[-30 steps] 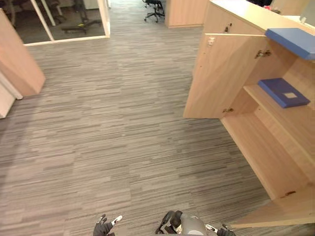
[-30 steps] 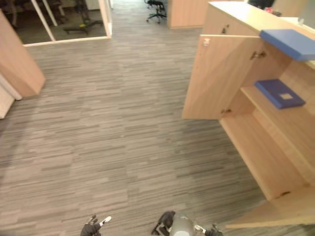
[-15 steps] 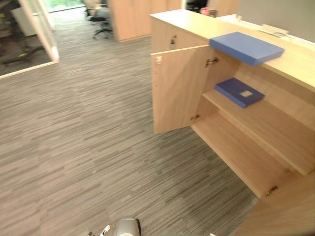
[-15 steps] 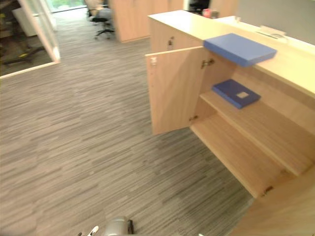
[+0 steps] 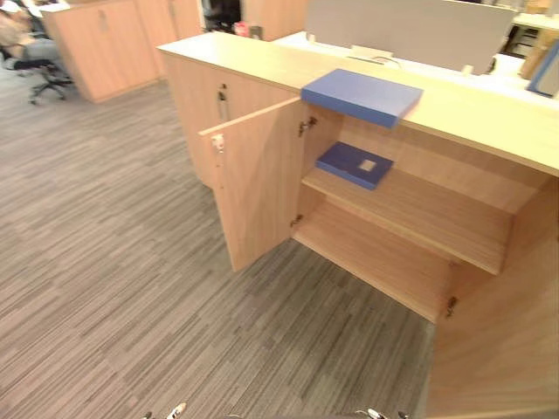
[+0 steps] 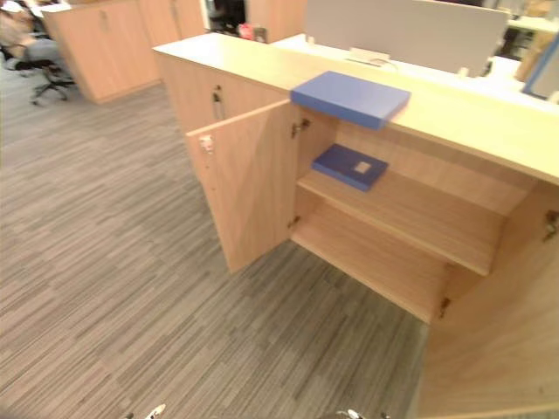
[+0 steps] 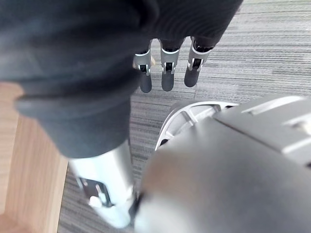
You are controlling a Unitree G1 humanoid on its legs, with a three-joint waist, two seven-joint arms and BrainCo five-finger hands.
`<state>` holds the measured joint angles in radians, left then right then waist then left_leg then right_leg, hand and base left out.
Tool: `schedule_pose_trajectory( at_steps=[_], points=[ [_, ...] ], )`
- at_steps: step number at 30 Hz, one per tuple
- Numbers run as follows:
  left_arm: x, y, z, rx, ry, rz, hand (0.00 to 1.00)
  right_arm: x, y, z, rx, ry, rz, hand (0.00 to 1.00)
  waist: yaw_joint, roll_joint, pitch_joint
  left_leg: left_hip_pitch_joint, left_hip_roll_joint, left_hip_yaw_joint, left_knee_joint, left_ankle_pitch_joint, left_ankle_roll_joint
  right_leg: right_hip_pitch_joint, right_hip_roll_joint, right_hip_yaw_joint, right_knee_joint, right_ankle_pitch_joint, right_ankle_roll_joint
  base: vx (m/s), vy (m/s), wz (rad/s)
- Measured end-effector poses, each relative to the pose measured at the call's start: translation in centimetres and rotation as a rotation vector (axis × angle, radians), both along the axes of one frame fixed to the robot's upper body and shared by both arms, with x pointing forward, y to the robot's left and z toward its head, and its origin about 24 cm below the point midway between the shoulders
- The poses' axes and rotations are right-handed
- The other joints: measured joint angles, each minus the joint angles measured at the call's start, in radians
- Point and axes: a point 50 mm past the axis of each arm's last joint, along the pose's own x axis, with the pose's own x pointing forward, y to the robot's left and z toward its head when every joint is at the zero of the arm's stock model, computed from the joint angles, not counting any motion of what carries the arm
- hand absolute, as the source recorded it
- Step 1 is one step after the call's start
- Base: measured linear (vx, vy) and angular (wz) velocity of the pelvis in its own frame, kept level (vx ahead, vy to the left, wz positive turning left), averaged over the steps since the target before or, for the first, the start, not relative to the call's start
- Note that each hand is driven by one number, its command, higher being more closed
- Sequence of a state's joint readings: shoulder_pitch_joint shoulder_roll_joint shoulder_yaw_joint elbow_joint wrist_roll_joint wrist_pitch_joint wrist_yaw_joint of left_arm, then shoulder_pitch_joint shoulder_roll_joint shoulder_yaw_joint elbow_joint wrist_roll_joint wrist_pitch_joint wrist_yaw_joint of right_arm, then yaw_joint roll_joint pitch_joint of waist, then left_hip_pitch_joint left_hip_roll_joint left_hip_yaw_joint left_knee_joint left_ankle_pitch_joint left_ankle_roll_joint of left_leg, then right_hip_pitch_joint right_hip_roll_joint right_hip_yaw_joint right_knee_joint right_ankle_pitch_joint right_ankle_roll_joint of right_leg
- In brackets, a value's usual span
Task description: Walk over to the cabinet, pick up the folder, carry it to the office cabinet, place the folder inside the office cabinet, then close the office cabinet door
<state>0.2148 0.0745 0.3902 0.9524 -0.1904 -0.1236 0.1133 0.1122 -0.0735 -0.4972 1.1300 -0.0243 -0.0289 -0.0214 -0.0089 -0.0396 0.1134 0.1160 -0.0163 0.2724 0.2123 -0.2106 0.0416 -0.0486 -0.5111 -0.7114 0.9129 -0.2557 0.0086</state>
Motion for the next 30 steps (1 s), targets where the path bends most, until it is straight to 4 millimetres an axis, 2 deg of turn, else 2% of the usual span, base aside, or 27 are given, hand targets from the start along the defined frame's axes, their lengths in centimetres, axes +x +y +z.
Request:
schedule_pose_trajectory(
  at_steps=[1, 2, 3, 5, 6, 7, 9, 11, 12, 13, 14, 15, 16, 18, 20, 21, 24, 25, 26, 27, 28, 29, 30],
  points=[
    [0.8, 0.1, 0.1, 0.006, -0.014, -0.032, 0.00, 0.1, 0.0, 0.0, -0.003, -0.002, 0.011, 0.00, -0.003, -0.001, 0.003, 0.016, 0.016, 0.031, -0.022, 0.001, -0.003, -0.044, 0.043, 0.000, -0.010, -0.026, 0.002, 0.10, -0.065, -0.70],
    [1.4, 0.1, 0.2, 0.008, -0.026, -0.046, 0.00, 0.1, 0.0, 0.0, -0.003, -0.003, 0.013, 0.00, -0.005, -0.003, 0.009, 0.030, 0.022, 0.048, -0.035, 0.002, -0.005, -0.065, 0.061, -0.004, -0.016, -0.036, -0.001, 0.15, -0.147, -0.82],
    [2.9, 0.1, 0.5, 0.011, -0.057, -0.073, 0.00, 0.1, 0.0, 0.0, -0.003, -0.002, 0.012, 0.00, -0.010, -0.009, 0.023, 0.056, 0.031, 0.069, -0.058, 0.004, -0.010, -0.099, 0.088, -0.026, -0.039, -0.052, -0.001, 0.16, -0.195, -0.60],
    [5.2, -0.2, 0.9, 0.022, -0.098, -0.134, 0.00, -0.6, 0.1, -0.1, -0.001, 0.016, 0.011, 0.00, -0.028, -0.021, 0.040, 0.088, 0.036, 0.092, -0.082, 0.006, -0.030, -0.130, 0.109, -0.071, -0.123, -0.049, -0.003, 0.15, -0.217, -0.39],
    [6.5, -0.3, 1.3, 0.028, -0.128, -0.160, 0.00, -1.3, 0.4, -0.2, 0.004, 0.033, 0.013, 0.00, -0.030, -0.050, 0.042, 0.105, 0.020, 0.105, -0.093, -0.002, -0.059, -0.138, 0.109, -0.083, -0.237, -0.001, -0.036, 0.12, -0.185, -0.35],
    [7.2, -0.8, 1.4, 0.021, -0.143, -0.171, 0.00, -1.8, 0.4, -0.2, 0.004, 0.044, 0.005, 0.00, -0.031, -0.058, 0.044, 0.123, 0.022, 0.117, -0.100, -0.014, -0.080, -0.124, 0.120, -0.092, -0.246, -0.040, -0.086, 0.17, -0.221, -0.47],
    [8.3, -2.5, 1.4, -0.006, -0.167, -0.226, 0.00, -2.3, 0.5, -0.2, 0.006, 0.043, -0.034, 0.00, -0.055, -0.030, 0.042, 0.127, 0.062, 0.127, -0.096, -0.043, -0.104, -0.112, 0.170, -0.102, -0.261, -0.071, -0.080, 0.20, -0.221, -0.27],
    [8.6, -3.5, 1.4, -0.025, -0.181, -0.231, 0.00, -3.1, 0.8, -0.3, 0.020, 0.057, -0.074, 0.00, -0.058, -0.013, 0.033, 0.124, 0.111, 0.126, -0.038, -0.086, -0.115, -0.085, 0.229, -0.109, -0.292, -0.110, -0.064, 0.20, -0.221, -0.09],
    [8.1, -3.7, 1.2, -0.035, -0.170, -0.224, 0.00, -3.6, 1.0, -0.4, 0.023, 0.066, -0.083, 0.00, -0.057, -0.004, 0.026, 0.100, 0.164, 0.123, 0.071, -0.123, -0.123, -0.060, 0.278, -0.112, -0.320, -0.119, -0.063, 0.21, -0.191, -0.23],
    [7.7, -3.7, 1.0, -0.038, -0.159, -0.218, 0.00, -3.8, 1.0, -0.4, 0.024, 0.069, -0.085, 0.00, -0.055, -0.006, 0.021, 0.053, 0.207, 0.113, 0.209, -0.137, -0.141, -0.044, 0.307, -0.109, -0.340, -0.126, -0.065, 0.30, -0.260, -0.28],
    [7.2, -3.7, 0.9, -0.047, -0.153, -0.194, 0.00, -3.9, 0.9, -0.3, 0.017, 0.067, -0.086, 0.00, -0.054, 0.000, 0.021, -0.038, 0.278, 0.090, 0.448, -0.125, -0.145, -0.014, 0.348, -0.104, -0.374, -0.127, -0.067, 0.24, -0.178, -0.34],
    [6.8, -3.8, 0.7, -0.054, -0.146, -0.178, 0.00, -3.9, 0.7, -0.3, 0.011, 0.065, -0.086, 0.00, -0.054, 0.008, 0.026, -0.078, 0.310, 0.077, 0.562, -0.099, -0.150, 0.002, 0.371, -0.093, -0.391, -0.127, -0.068, 0.26, -0.123, -0.59],
    [5.8, -3.7, 0.5, -0.059, -0.129, -0.154, 0.00, -4.0, 0.3, -0.2, 0.001, 0.067, -0.084, 0.00, -0.045, 0.020, 0.022, -0.146, 0.356, 0.055, 0.762, -0.078, -0.176, 0.030, 0.410, -0.062, -0.422, -0.128, -0.068, 0.17, 0.000, -0.75],
    [4.8, -2.7, 0.5, -0.038, -0.106, -0.133, 0.00, -3.9, 0.2, -0.2, 0.002, 0.068, -0.085, 0.00, -0.033, 0.026, 0.026, -0.209, 0.381, 0.063, 0.901, -0.080, -0.171, 0.071, 0.436, -0.018, -0.458, -0.128, -0.067, 0.20, 0.018, -0.81],
    [3.9, -2.2, 0.4, -0.028, -0.088, -0.113, 0.00, -3.4, 0.3, -0.2, 0.006, 0.062, -0.079, 0.00, -0.028, 0.019, 0.025, -0.286, 0.360, 0.071, 0.867, -0.103, -0.133, 0.120, 0.442, 0.040, -0.510, -0.108, -0.065, 0.23, 0.025, -0.73],
    [3.9, -2.1, 0.4, -0.026, -0.092, -0.105, 0.00, -3.2, 0.3, -0.2, 0.004, 0.060, -0.071, 0.00, -0.025, 0.015, 0.023, -0.301, 0.346, 0.066, 0.828, -0.106, -0.132, 0.128, 0.440, 0.057, -0.521, -0.101, -0.062, 0.20, 0.062, -0.86],
    [3.7, -2.1, 0.4, -0.019, -0.090, -0.094, 0.00, -1.0, 0.0, 0.0, -0.009, 0.014, -0.036, 0.00, -0.005, 0.020, 0.026, -0.359, 0.260, -0.016, 0.557, -0.115, -0.115, 0.155, 0.412, 0.150, -0.551, -0.079, -0.051, 0.23, 0.147, -0.99],
    [3.8, -2.2, 0.4, -0.018, -0.094, -0.090, 0.00, -0.2, 0.0, 0.1, -0.013, -0.001, -0.018, 0.00, -0.001, 0.019, 0.028, -0.366, 0.214, -0.072, 0.436, -0.108, -0.115, 0.166, 0.394, 0.174, -0.552, -0.075, -0.043, 0.30, 0.257, -0.67],
    [3.8, -2.3, 0.4, -0.018, -0.096, -0.084, 0.00, 0.2, 0.1, 0.1, -0.019, -0.009, 0.010, 0.00, 0.000, 0.020, 0.027, -0.363, 0.173, -0.131, 0.318, -0.061, -0.114, 0.177, 0.378, 0.188, -0.555, -0.076, -0.027, 0.24, 0.223, -0.57],
    [3.8, -2.4, 0.4, -0.019, -0.097, -0.082, 0.00, 0.4, 0.1, 0.1, -0.021, -0.014, 0.017, 0.00, 0.001, 0.023, 0.026, -0.359, 0.158, -0.151, 0.268, -0.019, -0.112, 0.185, 0.374, 0.197, -0.557, -0.077, -0.009, 0.27, 0.290, -0.53],
    [3.5, -2.6, 0.3, -0.025, -0.090, -0.079, 0.00, 0.5, 0.0, 0.2, -0.028, -0.018, 0.031, 0.00, 0.006, 0.037, 0.017, -0.354, 0.134, -0.186, 0.215, 0.148, -0.099, 0.198, 0.373, 0.216, -0.564, -0.084, 0.028, 0.24, 0.252, -0.40],
    [3.5, -2.3, 0.3, -0.021, -0.092, -0.072, 0.00, 0.7, 0.4, 0.1, -0.019, -0.019, 0.042, 0.00, 0.006, 0.028, 0.014, -0.347, 0.118, -0.180, 0.223, 0.140, -0.099, 0.208, 0.360, 0.229, -0.568, -0.088, 0.049, 0.38, 0.345, -0.28],
    [3.6, -1.9, 0.3, -0.010, -0.084, -0.080, 0.00, 0.8, 0.7, 0.1, -0.012, -0.020, 0.050, 0.00, -0.001, -0.002, 0.001, -0.323, 0.081, -0.168, 0.184, 0.138, -0.086, 0.213, 0.314, 0.235, -0.577, -0.072, 0.078, 0.34, 0.286, -0.08]
  ],
)
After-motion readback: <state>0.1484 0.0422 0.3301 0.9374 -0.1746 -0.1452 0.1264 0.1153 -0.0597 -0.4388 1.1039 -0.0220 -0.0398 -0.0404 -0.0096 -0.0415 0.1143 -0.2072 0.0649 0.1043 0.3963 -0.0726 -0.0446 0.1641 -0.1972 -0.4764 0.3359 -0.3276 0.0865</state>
